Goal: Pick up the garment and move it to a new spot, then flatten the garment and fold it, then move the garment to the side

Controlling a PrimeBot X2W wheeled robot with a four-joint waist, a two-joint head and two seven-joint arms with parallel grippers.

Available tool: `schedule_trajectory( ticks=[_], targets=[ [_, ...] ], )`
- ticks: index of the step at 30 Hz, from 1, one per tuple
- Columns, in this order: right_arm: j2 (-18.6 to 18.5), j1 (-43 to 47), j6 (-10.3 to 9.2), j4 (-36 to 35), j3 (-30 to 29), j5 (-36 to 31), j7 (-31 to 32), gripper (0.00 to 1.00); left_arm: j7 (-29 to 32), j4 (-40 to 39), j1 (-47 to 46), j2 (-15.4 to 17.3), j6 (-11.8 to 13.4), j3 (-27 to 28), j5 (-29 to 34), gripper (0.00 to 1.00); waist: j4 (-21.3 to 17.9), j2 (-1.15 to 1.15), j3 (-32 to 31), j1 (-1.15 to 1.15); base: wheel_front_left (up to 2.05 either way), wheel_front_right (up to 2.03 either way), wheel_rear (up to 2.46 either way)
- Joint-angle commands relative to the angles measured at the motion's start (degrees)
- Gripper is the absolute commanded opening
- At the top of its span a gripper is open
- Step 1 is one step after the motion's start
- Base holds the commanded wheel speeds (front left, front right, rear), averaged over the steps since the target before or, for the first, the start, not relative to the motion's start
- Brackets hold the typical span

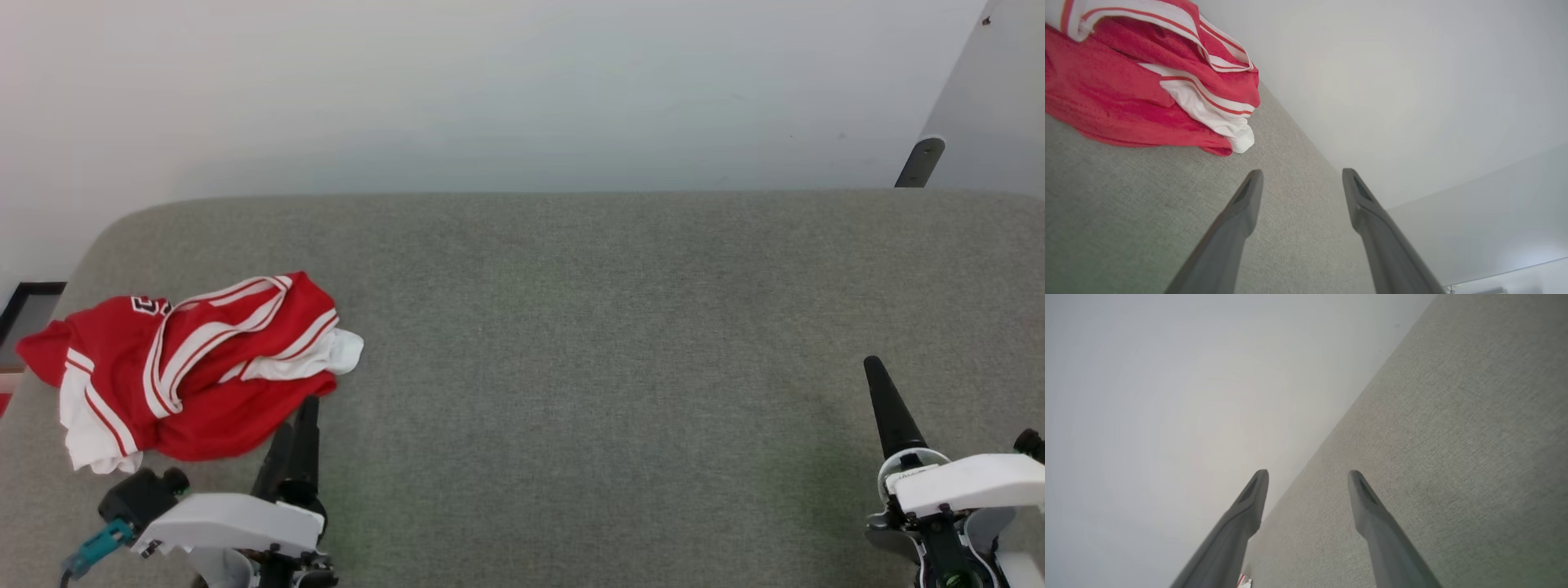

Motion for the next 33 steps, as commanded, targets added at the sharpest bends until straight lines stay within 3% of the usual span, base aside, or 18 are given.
schedule_trajectory(
  ticks=[1,22,33],
  targets=[
    [-1.07,-2.22,0.02,-0.34,0.61,-3.64,-0.83,1.0,-0.73,-0.66,-1.67,0.87,0.4,-0.65,3.54,1.0,-0.04,0.0,0.01,0.0,0.0,0.0,0.0],
    [-2.52,-4.79,0.03,1.62,2.43,-27.75,-5.06,1.0,-4.7,-0.49,-2.09,2.01,2.2,-2.58,21.72,1.0,-0.36,0.0,0.01,0.0,0.0,0.0,0.0],
    [-2.61,-5.6,0.03,2.4,2.64,-35.94,-6.72,1.0,-6.34,0.66,-2.07,2.04,2.18,-3.63,28.49,1.0,-0.5,0.0,-0.42,0.0,0.0,0.0,0.0]
  ],
)
